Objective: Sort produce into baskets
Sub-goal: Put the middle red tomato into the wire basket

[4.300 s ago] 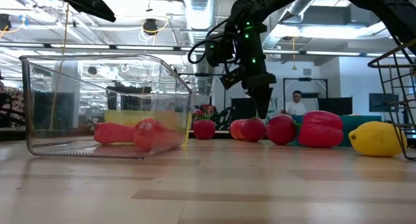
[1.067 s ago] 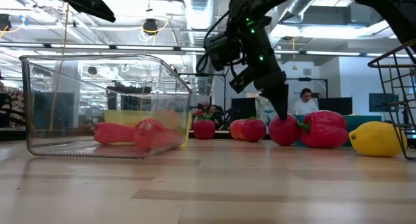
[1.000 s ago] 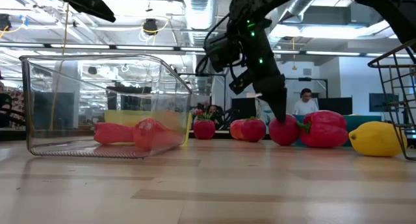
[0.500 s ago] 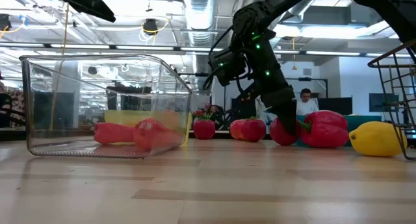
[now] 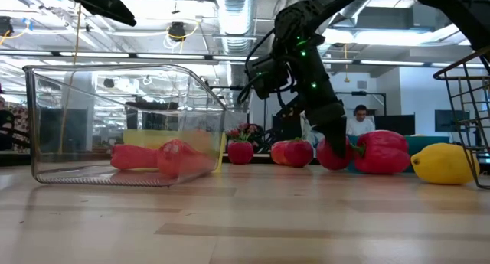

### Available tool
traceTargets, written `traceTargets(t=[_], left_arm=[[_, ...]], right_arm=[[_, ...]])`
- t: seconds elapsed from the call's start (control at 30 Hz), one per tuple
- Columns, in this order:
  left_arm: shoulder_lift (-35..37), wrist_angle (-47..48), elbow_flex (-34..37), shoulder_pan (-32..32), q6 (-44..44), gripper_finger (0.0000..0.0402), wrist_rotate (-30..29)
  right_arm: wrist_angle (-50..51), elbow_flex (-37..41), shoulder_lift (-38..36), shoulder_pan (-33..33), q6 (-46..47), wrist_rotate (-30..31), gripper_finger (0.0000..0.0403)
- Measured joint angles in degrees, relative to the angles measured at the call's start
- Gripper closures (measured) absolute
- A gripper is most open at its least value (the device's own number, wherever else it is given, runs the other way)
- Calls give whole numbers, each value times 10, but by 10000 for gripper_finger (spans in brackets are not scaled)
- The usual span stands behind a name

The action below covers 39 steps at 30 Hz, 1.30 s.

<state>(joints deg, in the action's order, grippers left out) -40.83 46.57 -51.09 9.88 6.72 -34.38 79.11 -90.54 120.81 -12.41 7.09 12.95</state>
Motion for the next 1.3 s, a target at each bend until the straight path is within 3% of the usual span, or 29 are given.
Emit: traceTargets(t=[0.4, 0.73, 1.3], left_arm=[[0, 0, 0, 0, 0, 208, -3], [0, 0, 0, 0, 0, 208, -3], [0, 0, 0, 0, 0, 208, -3]], right_arm=[[74, -110, -4, 46, 3, -9, 95], [109, -214, -14, 119, 61, -11, 96], [109, -217, -111, 306, 306, -9, 96]])
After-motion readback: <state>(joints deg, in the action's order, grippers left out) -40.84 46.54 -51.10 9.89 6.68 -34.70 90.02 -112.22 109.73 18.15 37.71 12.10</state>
